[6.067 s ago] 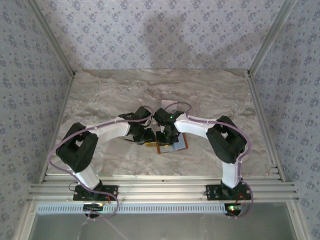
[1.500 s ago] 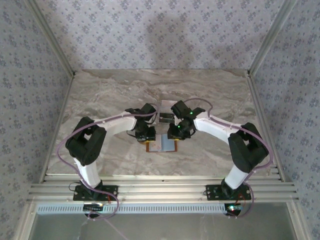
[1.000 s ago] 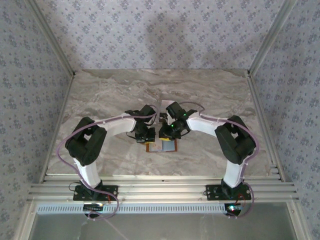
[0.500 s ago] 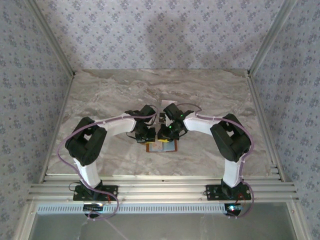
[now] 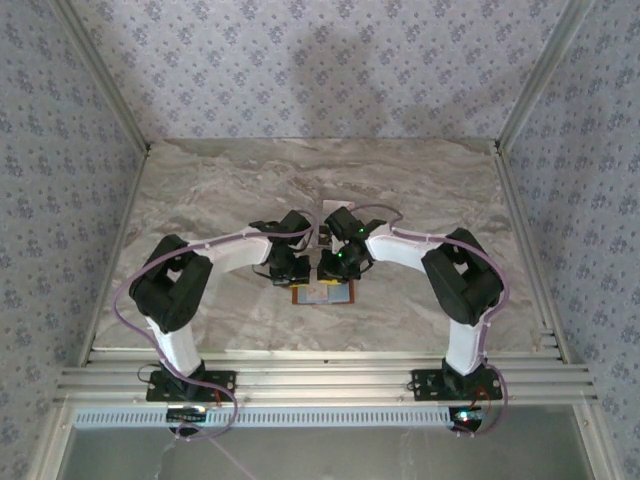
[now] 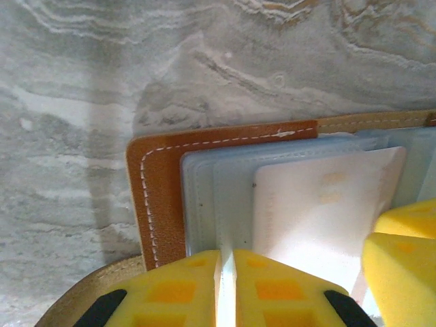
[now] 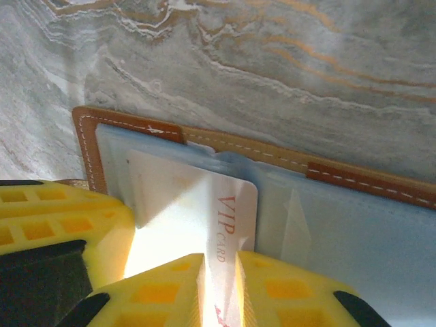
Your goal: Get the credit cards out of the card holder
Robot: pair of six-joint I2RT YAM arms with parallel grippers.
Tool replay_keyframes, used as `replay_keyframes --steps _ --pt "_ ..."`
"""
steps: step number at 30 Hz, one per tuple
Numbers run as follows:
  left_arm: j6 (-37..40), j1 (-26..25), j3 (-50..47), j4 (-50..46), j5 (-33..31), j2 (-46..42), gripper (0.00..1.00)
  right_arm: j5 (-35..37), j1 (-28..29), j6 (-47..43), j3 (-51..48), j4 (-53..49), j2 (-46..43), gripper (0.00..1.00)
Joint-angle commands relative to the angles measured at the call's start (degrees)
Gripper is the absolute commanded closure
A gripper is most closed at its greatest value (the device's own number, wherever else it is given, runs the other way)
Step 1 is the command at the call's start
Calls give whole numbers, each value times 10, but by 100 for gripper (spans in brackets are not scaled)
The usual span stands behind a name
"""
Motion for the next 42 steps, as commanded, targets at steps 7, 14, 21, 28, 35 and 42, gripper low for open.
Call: replay_keyframes --steps 7,14,21,28,35,42 --pt "0 -1 -10 -40 -20 -9 85 15 1 -8 3 -29 -25 74" --pt "-1 -1 -6 -41 -20 -9 85 0 -5 0 -9 -10 -56 73" --pt "-5 -4 18 -51 -13 -33 84 -15 -16 2 -37 6 -56 73" --pt "-8 -7 30 -39 14 -32 85 -32 -22 8 -55 27 -55 73" --pt "-12 -7 27 -7 44 -6 87 -44 -23 9 -57 40 -45 74" --pt "-4 -8 24 -18 25 17 87 -50 -23 10 -55 52 -35 74"
